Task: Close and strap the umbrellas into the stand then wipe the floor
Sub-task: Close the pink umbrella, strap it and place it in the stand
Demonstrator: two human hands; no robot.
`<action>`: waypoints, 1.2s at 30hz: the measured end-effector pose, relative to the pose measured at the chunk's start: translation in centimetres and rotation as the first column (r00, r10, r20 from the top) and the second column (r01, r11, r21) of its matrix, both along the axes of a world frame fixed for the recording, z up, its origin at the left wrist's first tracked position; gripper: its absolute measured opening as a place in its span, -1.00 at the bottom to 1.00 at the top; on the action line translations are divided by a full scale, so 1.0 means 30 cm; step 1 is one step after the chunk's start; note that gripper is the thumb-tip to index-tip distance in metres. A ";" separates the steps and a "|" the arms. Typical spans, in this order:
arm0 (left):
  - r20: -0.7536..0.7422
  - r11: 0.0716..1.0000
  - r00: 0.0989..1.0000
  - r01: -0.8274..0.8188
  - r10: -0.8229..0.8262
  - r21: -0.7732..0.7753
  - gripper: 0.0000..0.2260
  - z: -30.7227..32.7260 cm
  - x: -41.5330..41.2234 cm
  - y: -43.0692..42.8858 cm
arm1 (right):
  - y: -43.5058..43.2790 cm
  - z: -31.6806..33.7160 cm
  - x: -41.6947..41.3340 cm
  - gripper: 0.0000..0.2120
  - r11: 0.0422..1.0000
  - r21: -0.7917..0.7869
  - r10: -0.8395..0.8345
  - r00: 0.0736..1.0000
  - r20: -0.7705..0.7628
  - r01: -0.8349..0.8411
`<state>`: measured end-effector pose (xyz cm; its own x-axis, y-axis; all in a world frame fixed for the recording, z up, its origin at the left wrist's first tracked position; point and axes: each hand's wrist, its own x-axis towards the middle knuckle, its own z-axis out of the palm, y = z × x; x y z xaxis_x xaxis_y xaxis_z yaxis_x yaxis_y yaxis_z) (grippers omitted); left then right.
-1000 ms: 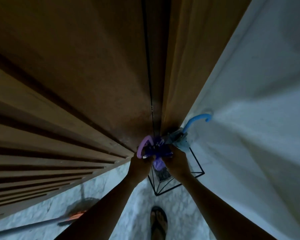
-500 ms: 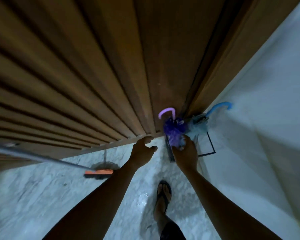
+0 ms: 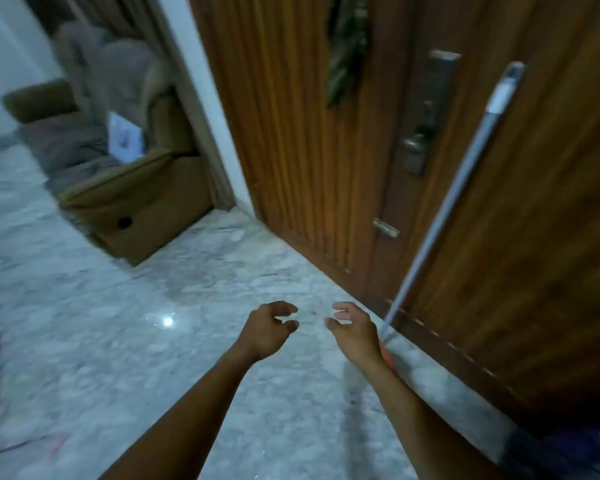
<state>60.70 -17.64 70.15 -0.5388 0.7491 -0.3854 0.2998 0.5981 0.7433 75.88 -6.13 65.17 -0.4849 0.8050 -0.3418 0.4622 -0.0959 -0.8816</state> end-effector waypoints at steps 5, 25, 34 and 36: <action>-0.113 0.927 0.921 -0.372 0.374 0.041 -0.77 0.107 -0.437 -0.768 | -0.531 0.072 -0.560 -0.86 0.925 -0.088 0.358 0.926 -0.117 -0.368; 0.051 0.205 0.201 -0.974 0.978 -0.100 -0.84 -0.148 -1.248 -1.894 | -1.601 -0.127 -2.002 -0.89 0.214 -0.189 0.977 0.208 0.049 -0.958; 0.199 0.071 0.034 -0.980 0.979 -0.187 -0.83 -0.438 -1.588 -2.000 | -1.847 -0.379 -2.430 -0.89 0.053 -0.311 0.980 -0.009 0.196 -0.949; 0.248 0.074 0.023 -0.977 0.969 -0.200 -0.84 -0.645 -1.685 -2.027 | -1.904 -0.569 -2.529 -0.89 0.053 -0.319 0.977 -0.017 0.213 -0.946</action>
<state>10.15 -78.46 50.81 -0.6624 -0.3748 -0.6486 -0.7350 0.1579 0.6594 0.01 -63.24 48.09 -0.6432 -0.3603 -0.6756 0.3674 0.6289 -0.6852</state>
